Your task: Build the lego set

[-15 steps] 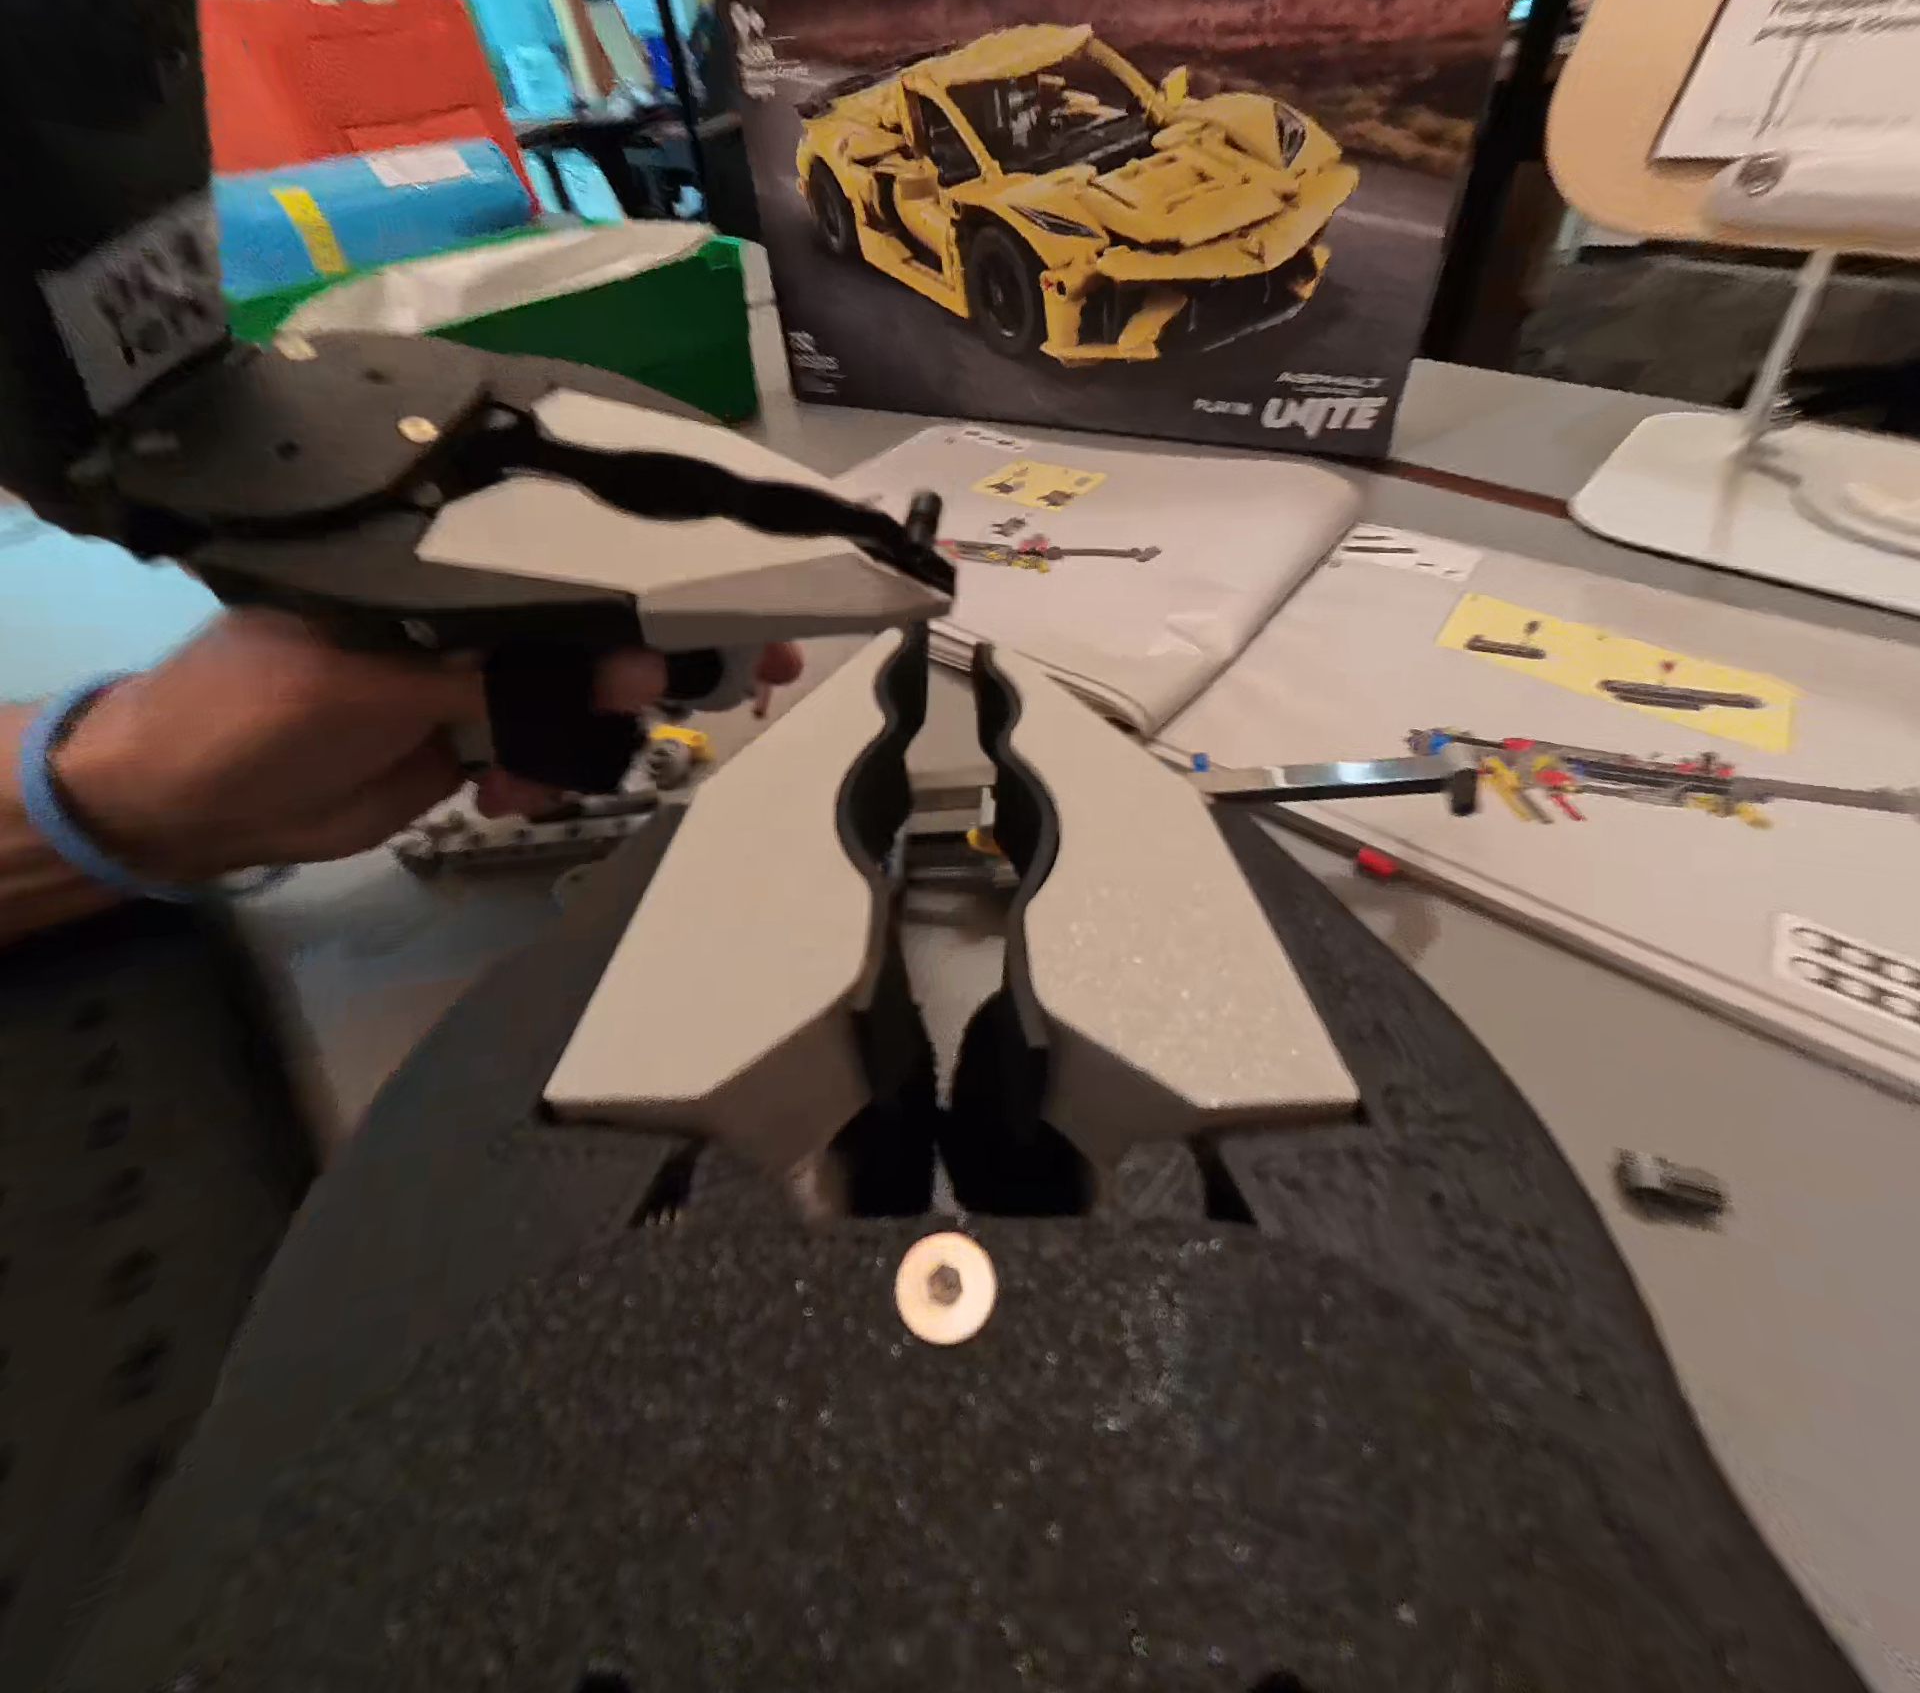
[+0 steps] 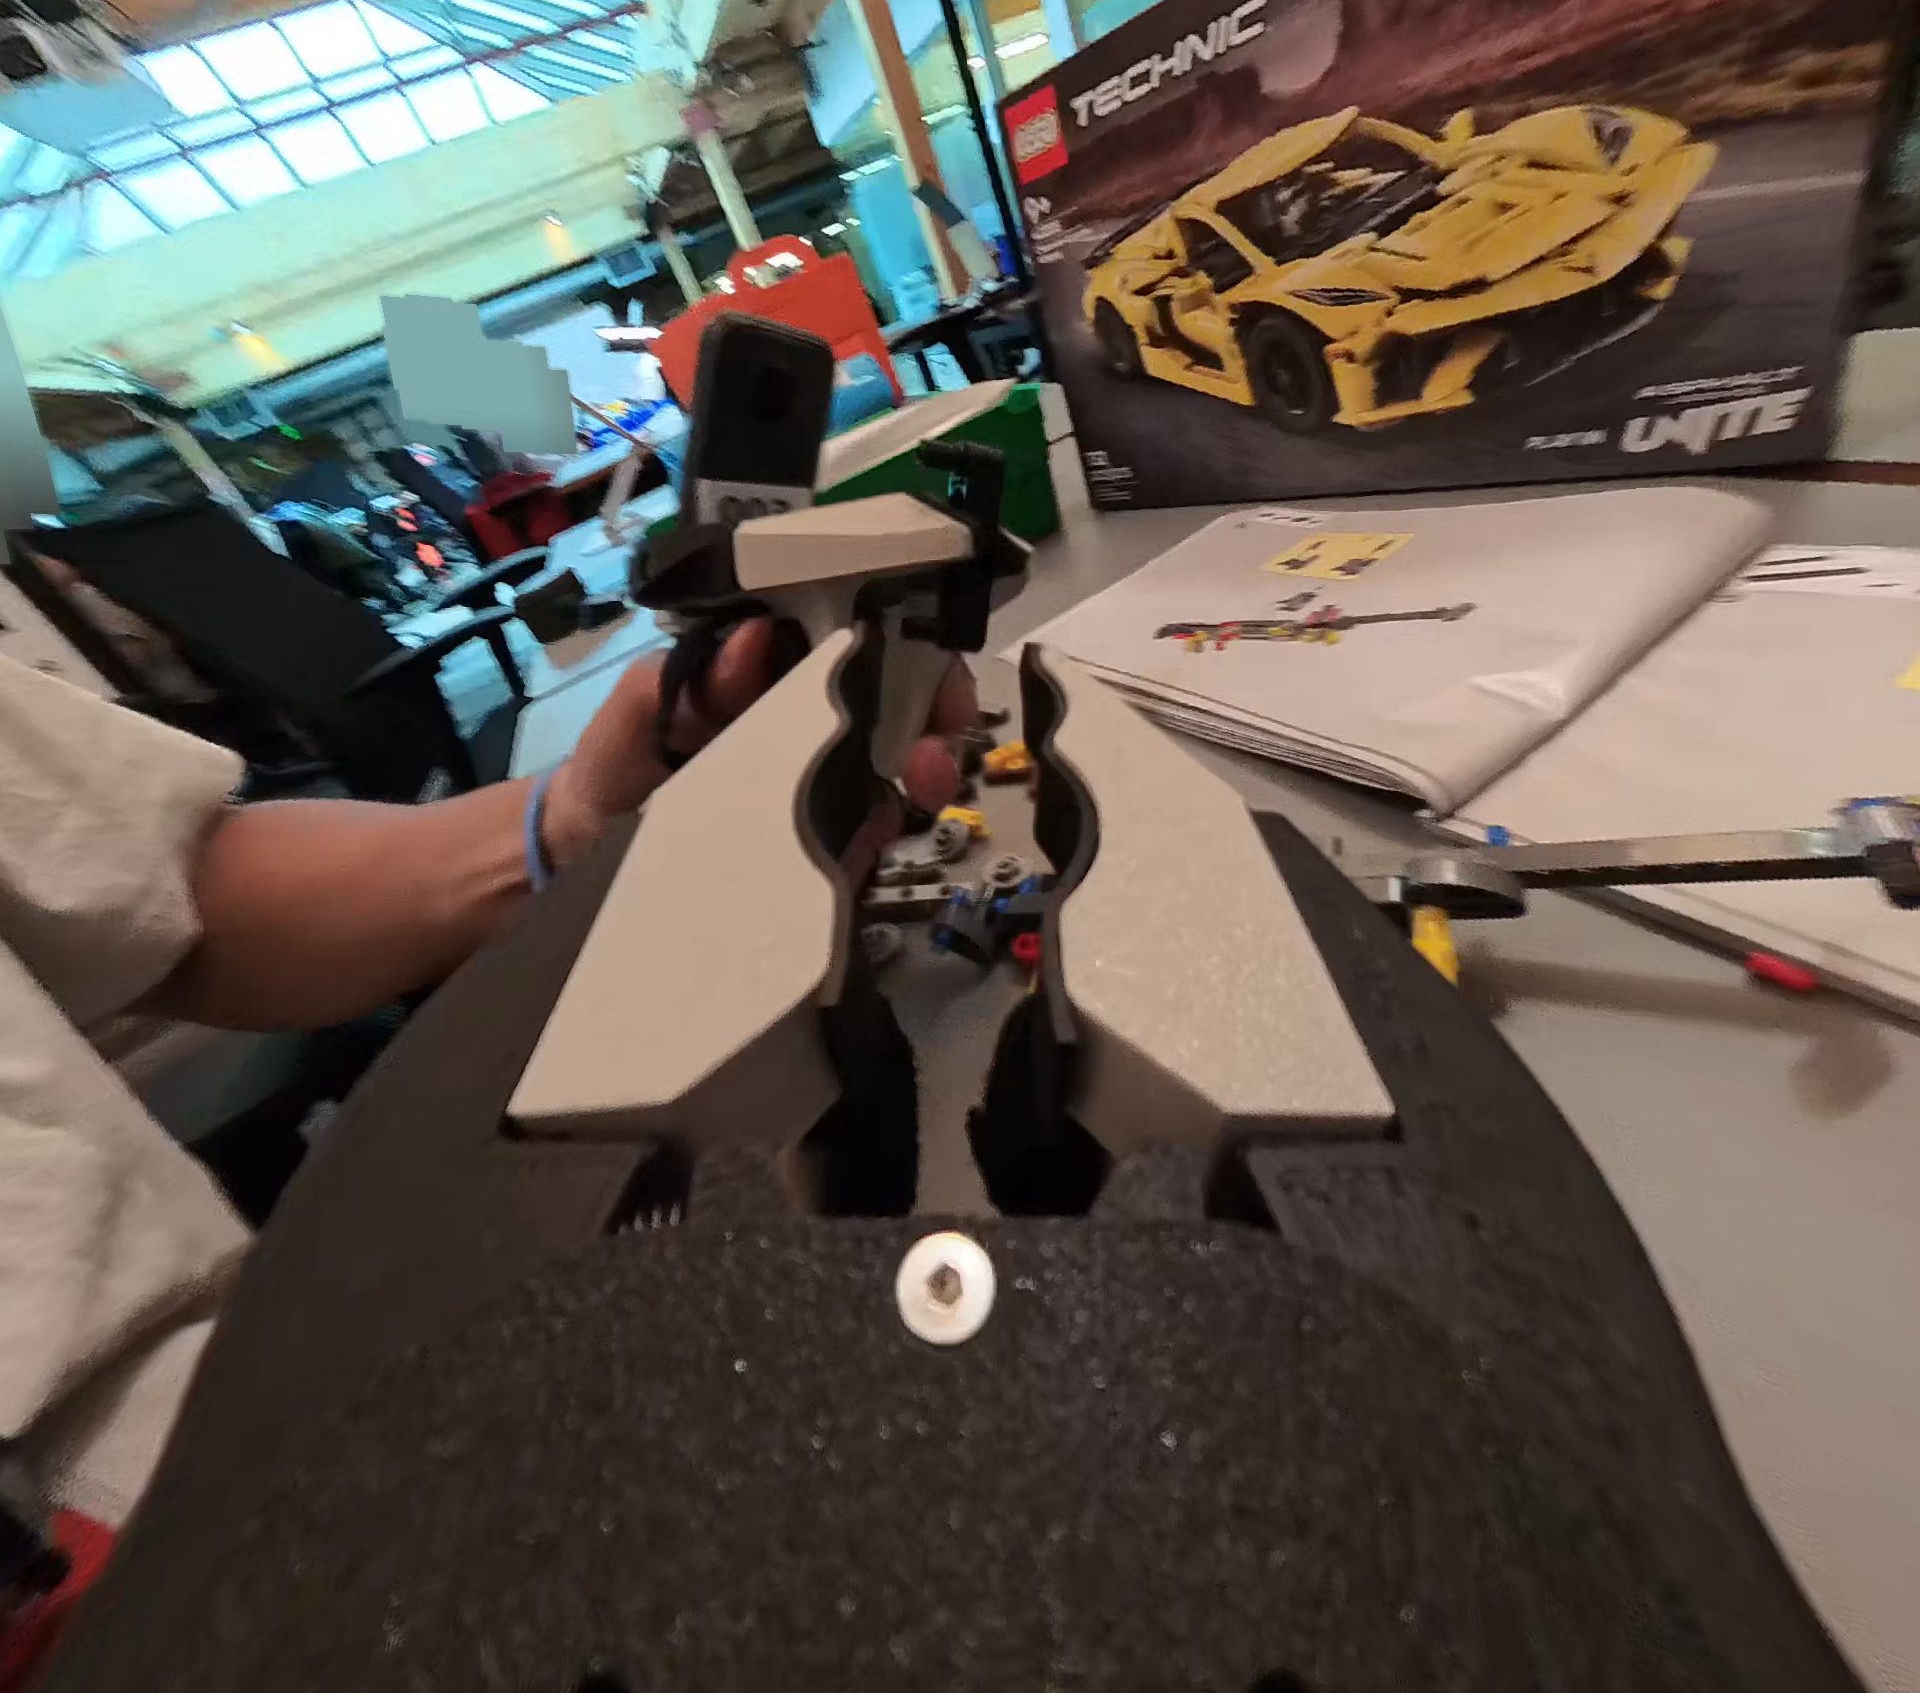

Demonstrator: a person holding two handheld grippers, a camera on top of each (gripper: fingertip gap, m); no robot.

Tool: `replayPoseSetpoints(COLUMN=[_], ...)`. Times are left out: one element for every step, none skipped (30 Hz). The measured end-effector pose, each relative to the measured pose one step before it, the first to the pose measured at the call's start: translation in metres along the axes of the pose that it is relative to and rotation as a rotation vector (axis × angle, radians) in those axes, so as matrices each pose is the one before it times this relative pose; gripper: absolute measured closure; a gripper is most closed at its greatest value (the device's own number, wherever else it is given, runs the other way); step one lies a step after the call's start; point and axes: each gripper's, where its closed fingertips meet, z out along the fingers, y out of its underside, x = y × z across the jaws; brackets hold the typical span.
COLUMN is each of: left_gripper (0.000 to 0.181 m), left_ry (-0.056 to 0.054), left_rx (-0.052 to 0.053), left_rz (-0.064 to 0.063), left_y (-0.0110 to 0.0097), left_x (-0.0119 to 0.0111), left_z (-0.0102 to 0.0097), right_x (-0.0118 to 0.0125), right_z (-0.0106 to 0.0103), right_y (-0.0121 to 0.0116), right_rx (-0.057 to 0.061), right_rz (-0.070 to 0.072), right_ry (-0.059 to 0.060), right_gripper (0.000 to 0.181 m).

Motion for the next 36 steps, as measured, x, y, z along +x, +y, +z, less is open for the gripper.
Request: replayPoseSetpoints(left_gripper=[0.175,0.175,0.176,0.175,0.176,0.175,0.175,0.176,0.176,0.176,0.175,0.175,0.175,0.175,0.175,0.175,0.174,0.173,0.172,0.171,0.170,0.163,0.160,0.161,0.160,0.160,0.160,0.160,0.161,0.163,0.166,0.169,0.172,0.172,0.172,0.171], left_ry=[0.0477,0.0349,0.0376,0.0403,0.0493,0.0654,0.0480,0.0230,0.0147,0.0104,0.0025,-0.0052,-0.0083,-0.0050,0.0030,0.0058,-0.0028,-0.0158,-0.0261,-0.0402,-0.0516,-0.0486,-0.0525,-0.0596,-0.0489,-0.0412,-0.0408,-0.0369,-0.0231,-0.0069,-0.0087,-0.0153,-0.0150,-0.0117,-0.0006,0.0053], left_rx=[0.0036,0.0215,0.0253,0.0164,0.0052,-0.0031,0.0009,0.0130,0.0024,-0.0142,-0.0168,-0.0132,-0.0101,-0.0152,-0.0159,-0.0007,-0.0027,-0.0083,-0.0081,-0.0053,-0.0054,-0.0062,-0.0085,-0.0132,-0.0106,0.0045,0.0110,0.0021,-0.0043,-0.0058,-0.0019,0.0036,0.0007,-0.0086,-0.0087,-0.0001], left_rz=[-0.0370,-0.0196,-0.0051,-0.0058,-0.0197,-0.0382,-0.0313,-0.0037,0.0089,0.0112,0.0095,0.0058,0.0046,0.0030,-0.0013,-0.0082,-0.0085,-0.0041,0.0015,0.0106,0.0204,0.0255,0.0288,0.0341,0.0334,0.0315,0.0352,0.0325,0.0229,0.0152,0.0118,0.0174,0.0172,0.0088,0.0008,-0.0003], left_y=[-0.00003,-0.00281,-0.00434,-0.00340,-0.00119,0.00071,0.00038,-0.00118,-0.00018,0.00223,0.00346,0.00339,0.00287,0.00346,0.00330,0.00068,0.00023,0.00028,-0.00006,-0.00042,-0.00017,-0.00022,-0.00038,0.00076,0.00044,-0.00217,-0.00285,-0.00127,-0.00004,0.00054,-0.00016,-0.00074,-0.00026,0.00115,0.00120,-0.00016], left_x=[0.00550,0.00464,0.00607,0.00624,0.00669,0.00824,0.00599,0.00369,0.00309,0.00244,0.00085,-0.00045,-0.00115,-0.00086,0.00028,0.00043,-0.00110,-0.00295,-0.00443,-0.00614,-0.00748,-0.00643,-0.00675,-0.00790,-0.00630,-0.00461,-0.00425,-0.00400,-0.00235,0.00000,-0.00017,-0.00110,-0.00131,-0.00152,-0.00010,0.00112], left_z=[0.00097,-0.00012,-0.00086,-0.00071,-0.00001,0.00087,0.00097,0.00024,0.00048,0.00127,0.00190,0.00222,0.00193,0.00181,0.00182,0.00083,0.00007,-0.00051,-0.00110,-0.00145,-0.00204,-0.00225,-0.00230,-0.00209,-0.00156,-0.00160,-0.00147,-0.00088,-0.00006,0.00034,0.00015,-0.00030,-0.00042,0.00031,0.00042,0.00015], right_x=[-0.00386,-0.00551,-0.00664,-0.00793,-0.00887,-0.00778,-0.00346,-0.00051,-0.00253,-0.00431,-0.00180,0.00208,0.00121,-0.00184,-0.00079,-0.00041,0.00132,0.00347,0.00511,0.00665,0.01036,0.01187,0.01148,0.00883,0.00215,0.00462,0.00685,0.00369,0.00172,0.00203,0.00184,0.00110,-0.00087,-0.00163,-0.00169,-0.00091], right_z=[-0.00007,-0.00022,-0.00024,-0.00045,-0.00103,-0.00084,-0.00069,-0.00082,-0.00043,0.00058,0.00124,0.00137,0.00148,0.00156,0.00074,-0.00021,-0.00072,-0.00094,-0.00066,-0.00068,-0.00131,-0.00214,-0.00179,-0.00129,-0.00114,-0.00117,-0.00062,0.00047,0.00094,0.00126,0.00098,0.00036,0.00030,0.00061,0.00101,0.00102], right_y=[-0.00160,-0.00121,-0.00049,-0.00210,-0.00438,-0.00405,-0.00348,-0.00203,-0.00059,0.00028,0.00104,0.00250,0.00434,0.00397,0.00080,-0.00020,0.00004,0.00070,0.00076,0.00049,-0.00040,-0.00047,0.00191,0.00164,-0.00129,-0.00129,0.00206,0.00377,0.00322,0.00306,0.00244,0.00093,0.00053,0.00059,0.00184,0.00232], right_rx=[0.0102,0.0077,0.0033,0.0107,0.0247,0.0228,0.0195,0.0110,0.0006,-0.0042,-0.0039,-0.0089,-0.0220,-0.0249,-0.0049,0.0051,0.0006,-0.0088,-0.0071,-0.0061,-0.0043,-0.0016,-0.0167,-0.0123,0.0045,0.0030,-0.0138,-0.0240,-0.0230,-0.0196,-0.0159,-0.0096,-0.0057,-0.0048,-0.0113,-0.0142], right_rz=[0.0315,0.0376,0.0511,0.0575,0.0565,0.0469,0.0392,0.0276,0.0192,0.0105,-0.0031,-0.0164,-0.0188,-0.0147,-0.0190,-0.0264,-0.0163,-0.0115,-0.0162,-0.0385,-0.0646,-0.0696,-0.0539,-0.0397,-0.0221,-0.0285,-0.0537,-0.0557,-0.0398,-0.0367,-0.0392,-0.0407,-0.0355,-0.0245,-0.0196,-0.0216], right_ry=[-0.0351,-0.0498,-0.0600,-0.0686,-0.0707,-0.0631,-0.0338,-0.0149,-0.0224,-0.0272,-0.0068,0.0182,0.0134,-0.0036,0.0054,0.0054,0.0127,0.0242,0.0378,0.0564,0.0894,0.0949,0.0847,0.0669,0.0246,0.0439,0.0601,0.0400,0.0289,0.0319,0.0307,0.0261,0.0119,0.0035,0.0017,0.0064], right_gripper=[0.156,0.156,0.157,0.158,0.157,0.158,0.159,0.158,0.159,0.159,0.158,0.158,0.158,0.160,0.165,0.165,0.165,0.166,0.166,0.166,0.166,0.166,0.166,0.166,0.166,0.166,0.165,0.165,0.165,0.165,0.165,0.166,0.166,0.166,0.166,0.165])
